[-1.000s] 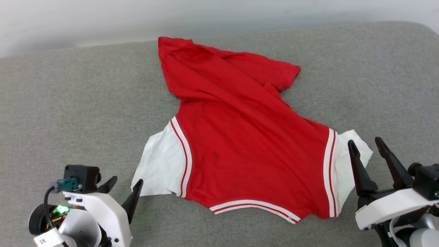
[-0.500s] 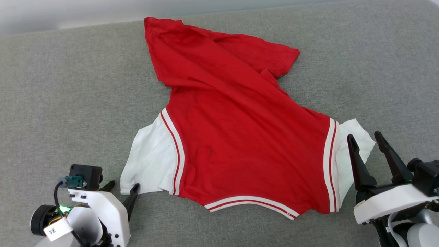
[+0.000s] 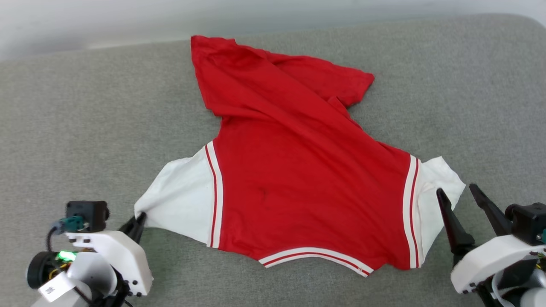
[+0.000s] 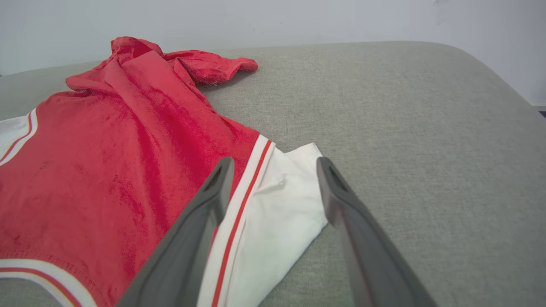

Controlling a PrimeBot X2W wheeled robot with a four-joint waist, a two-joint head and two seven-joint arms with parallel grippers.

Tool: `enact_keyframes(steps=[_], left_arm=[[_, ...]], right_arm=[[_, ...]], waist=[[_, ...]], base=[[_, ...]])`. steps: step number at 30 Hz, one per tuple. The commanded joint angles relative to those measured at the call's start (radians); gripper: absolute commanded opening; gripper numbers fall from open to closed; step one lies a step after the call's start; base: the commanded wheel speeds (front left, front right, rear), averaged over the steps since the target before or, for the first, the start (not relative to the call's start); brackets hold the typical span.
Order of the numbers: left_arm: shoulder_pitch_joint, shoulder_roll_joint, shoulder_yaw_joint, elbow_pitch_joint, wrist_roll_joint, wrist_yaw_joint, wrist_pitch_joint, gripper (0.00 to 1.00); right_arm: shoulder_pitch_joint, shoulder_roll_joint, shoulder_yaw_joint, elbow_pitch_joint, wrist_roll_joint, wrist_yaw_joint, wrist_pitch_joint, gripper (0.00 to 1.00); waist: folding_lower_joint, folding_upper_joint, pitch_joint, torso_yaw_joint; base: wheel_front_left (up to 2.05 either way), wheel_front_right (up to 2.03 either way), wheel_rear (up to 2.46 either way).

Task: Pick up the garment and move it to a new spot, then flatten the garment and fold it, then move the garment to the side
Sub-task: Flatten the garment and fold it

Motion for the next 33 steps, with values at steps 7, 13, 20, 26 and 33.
enact_keyframes(steps=[7, 13, 20, 26, 33], left_arm=[[0.094, 0.066, 0.084, -0.156, -0.007, 0.067, -0.076, 0.00], [0.164, 0.114, 0.090, -0.304, -0.016, 0.097, -0.057, 0.00], [0.161, 0.125, 0.067, -0.402, 0.003, 0.105, -0.028, 0.00], [0.127, 0.108, 0.040, -0.424, 0.017, 0.082, -0.022, 0.00], [0.115, 0.115, 0.012, -0.408, 0.020, 0.055, 0.005, 0.00]], right_arm=[[0.097, -0.052, -0.053, -0.072, 0.022, 0.000, 0.316, 1.00], [0.111, -0.070, -0.089, -0.141, -0.001, 0.000, 0.566, 1.00], [0.055, -0.077, -0.081, -0.114, -0.012, 0.000, 0.733, 1.00], [0.009, -0.074, -0.055, -0.023, -0.013, 0.000, 0.758, 1.00], [0.012, -0.084, 0.036, 0.081, -0.008, 0.001, 0.737, 0.89]], waist=[[0.0000, 0.0000, -0.063, 0.052], [0.0000, 0.0000, -0.060, 0.090], [0.0000, 0.0000, -0.034, 0.136], [0.0000, 0.0000, -0.009, 0.172], [0.0000, 0.0000, 0.010, 0.188]], base=[[0.00, 0.00, 0.00], [0.00, 0.00, 0.00], [0.00, 0.00, 0.00], [0.00, 0.00, 0.00], [0.00, 0.00, 0.00]])
